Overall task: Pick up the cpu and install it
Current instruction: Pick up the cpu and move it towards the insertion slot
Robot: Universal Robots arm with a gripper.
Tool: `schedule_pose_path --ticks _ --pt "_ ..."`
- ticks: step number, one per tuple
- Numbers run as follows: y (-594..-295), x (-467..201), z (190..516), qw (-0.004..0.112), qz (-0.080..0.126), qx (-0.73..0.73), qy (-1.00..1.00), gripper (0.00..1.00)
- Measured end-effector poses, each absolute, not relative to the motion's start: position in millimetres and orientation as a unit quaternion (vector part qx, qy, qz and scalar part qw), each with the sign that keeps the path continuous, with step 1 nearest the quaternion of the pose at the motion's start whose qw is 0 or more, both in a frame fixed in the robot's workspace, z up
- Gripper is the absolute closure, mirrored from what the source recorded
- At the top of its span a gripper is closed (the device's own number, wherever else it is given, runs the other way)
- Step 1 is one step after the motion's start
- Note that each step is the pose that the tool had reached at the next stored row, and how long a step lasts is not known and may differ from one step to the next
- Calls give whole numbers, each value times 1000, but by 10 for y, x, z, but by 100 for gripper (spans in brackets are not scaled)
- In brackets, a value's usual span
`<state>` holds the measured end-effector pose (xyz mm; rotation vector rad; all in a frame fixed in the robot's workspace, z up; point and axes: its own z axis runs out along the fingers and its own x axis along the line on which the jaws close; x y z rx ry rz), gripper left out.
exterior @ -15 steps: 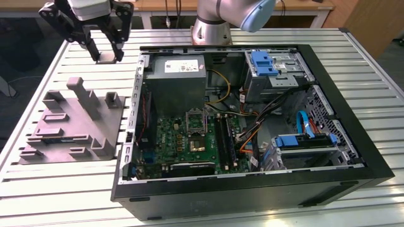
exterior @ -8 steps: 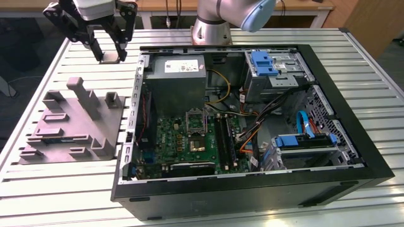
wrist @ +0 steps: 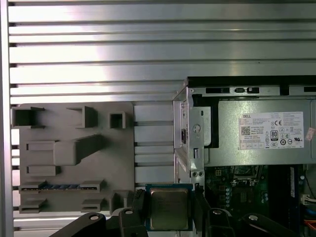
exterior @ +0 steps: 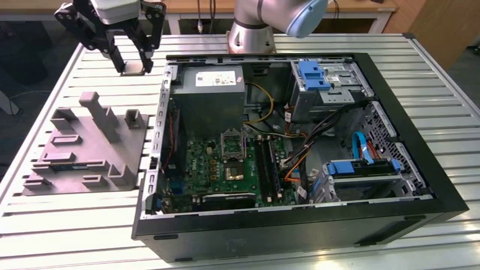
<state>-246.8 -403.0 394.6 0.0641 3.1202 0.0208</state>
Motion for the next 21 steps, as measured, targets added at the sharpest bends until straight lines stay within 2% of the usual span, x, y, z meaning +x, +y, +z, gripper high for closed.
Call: schedule_pose_path --ticks 21 --pt "-4030 -2224 3946 10 7 21 1000 53"
